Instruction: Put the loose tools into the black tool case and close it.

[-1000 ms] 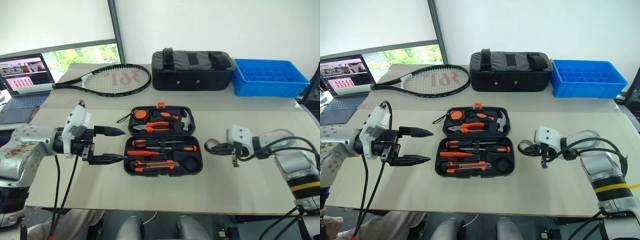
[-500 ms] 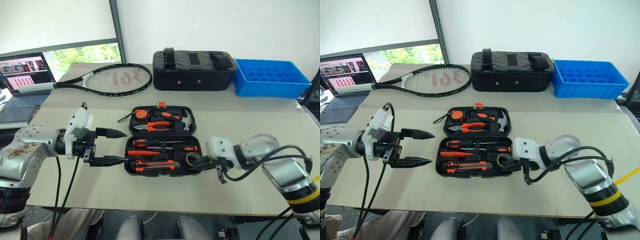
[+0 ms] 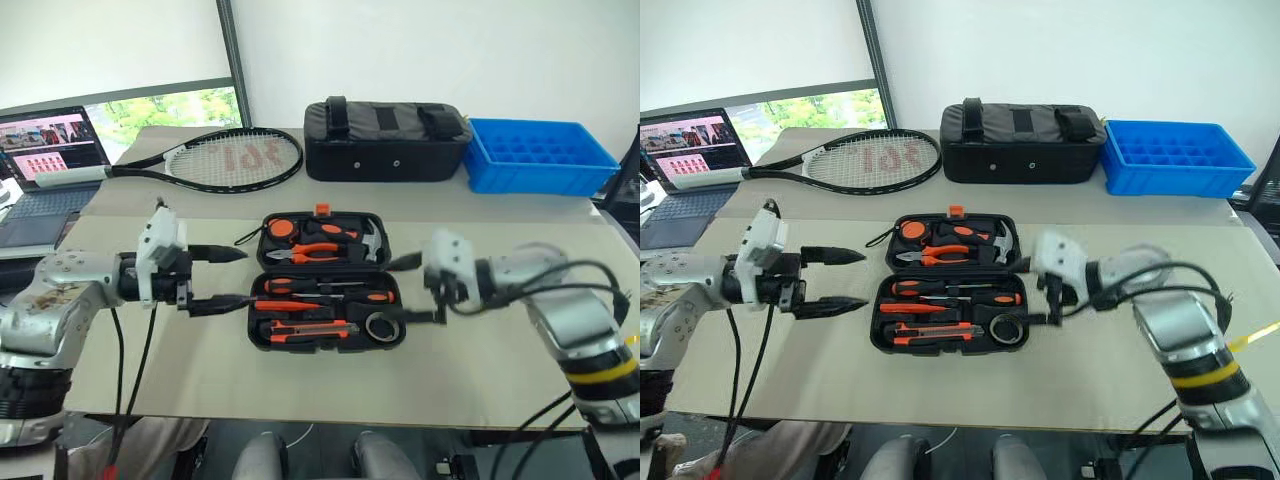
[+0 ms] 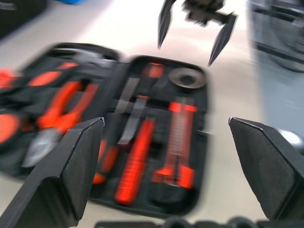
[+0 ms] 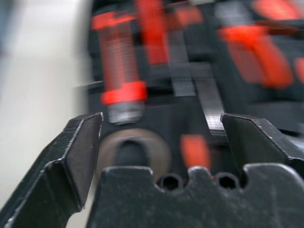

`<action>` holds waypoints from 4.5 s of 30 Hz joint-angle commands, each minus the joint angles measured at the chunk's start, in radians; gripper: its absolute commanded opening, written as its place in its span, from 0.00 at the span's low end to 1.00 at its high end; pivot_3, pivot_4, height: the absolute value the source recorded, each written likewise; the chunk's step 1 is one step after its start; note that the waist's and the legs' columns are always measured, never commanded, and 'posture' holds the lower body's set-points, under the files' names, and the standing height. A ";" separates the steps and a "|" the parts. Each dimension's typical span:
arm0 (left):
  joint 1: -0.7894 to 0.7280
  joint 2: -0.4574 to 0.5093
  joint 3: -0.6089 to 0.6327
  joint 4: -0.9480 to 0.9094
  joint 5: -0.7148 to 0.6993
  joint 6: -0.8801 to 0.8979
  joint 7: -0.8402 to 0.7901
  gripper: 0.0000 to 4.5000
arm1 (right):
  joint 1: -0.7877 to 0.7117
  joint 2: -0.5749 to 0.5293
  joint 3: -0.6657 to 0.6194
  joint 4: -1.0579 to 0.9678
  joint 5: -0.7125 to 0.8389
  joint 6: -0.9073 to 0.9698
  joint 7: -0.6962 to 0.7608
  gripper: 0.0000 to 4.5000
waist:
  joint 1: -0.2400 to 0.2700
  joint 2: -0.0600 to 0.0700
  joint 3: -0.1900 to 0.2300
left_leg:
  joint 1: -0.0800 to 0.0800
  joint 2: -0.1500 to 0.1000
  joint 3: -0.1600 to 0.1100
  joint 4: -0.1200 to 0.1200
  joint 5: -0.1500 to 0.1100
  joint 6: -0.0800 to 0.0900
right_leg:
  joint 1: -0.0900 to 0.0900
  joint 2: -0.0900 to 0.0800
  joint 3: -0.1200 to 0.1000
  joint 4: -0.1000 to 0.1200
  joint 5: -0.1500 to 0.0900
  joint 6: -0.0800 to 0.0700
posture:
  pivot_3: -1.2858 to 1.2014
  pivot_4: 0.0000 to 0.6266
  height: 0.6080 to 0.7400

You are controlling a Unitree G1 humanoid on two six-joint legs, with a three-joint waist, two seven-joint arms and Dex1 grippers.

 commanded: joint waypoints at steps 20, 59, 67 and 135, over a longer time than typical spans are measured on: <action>-0.524 -0.218 -0.065 0.937 0.151 0.151 0.072 1.00 | -0.473 0.279 -0.180 0.952 0.044 0.248 -0.229 0.44 | -0.005 0.002 -0.001 | -0.011 -0.001 -0.001 -0.002 0.000 0.000 | -0.013 0.000 -0.002 0.004 0.001 -0.002 | 0.52 0.24 0.76; -0.748 -0.374 0.114 1.187 0.214 -0.130 0.122 0.00 | -0.454 0.281 -0.342 0.881 0.082 0.065 -0.269 0.00 | 0.004 0.002 -0.001 | -0.016 -0.003 -0.004 -0.001 0.000 0.000 | -0.015 0.000 -0.005 0.011 0.001 -0.001 | 0.52 0.24 0.76; -0.770 -0.389 0.062 1.159 0.284 -0.331 0.120 0.00 | -0.318 0.270 -0.360 0.697 0.093 -0.078 -0.206 0.00 | -0.002 0.003 -0.001 | -0.018 -0.003 -0.005 -0.002 0.000 0.000 | -0.017 0.000 -0.005 0.010 0.002 -0.001 | 0.52 0.24 0.76; -0.601 -0.407 -0.259 1.049 0.415 -1.035 -0.126 0.93 | 0.073 0.121 -0.111 0.357 -0.092 -0.365 -0.247 0.76 | 0.012 0.001 0.000 | -0.002 -0.002 -0.001 0.002 0.000 0.000 | 0.000 0.001 0.000 0.002 0.001 0.000 | 0.52 0.24 0.76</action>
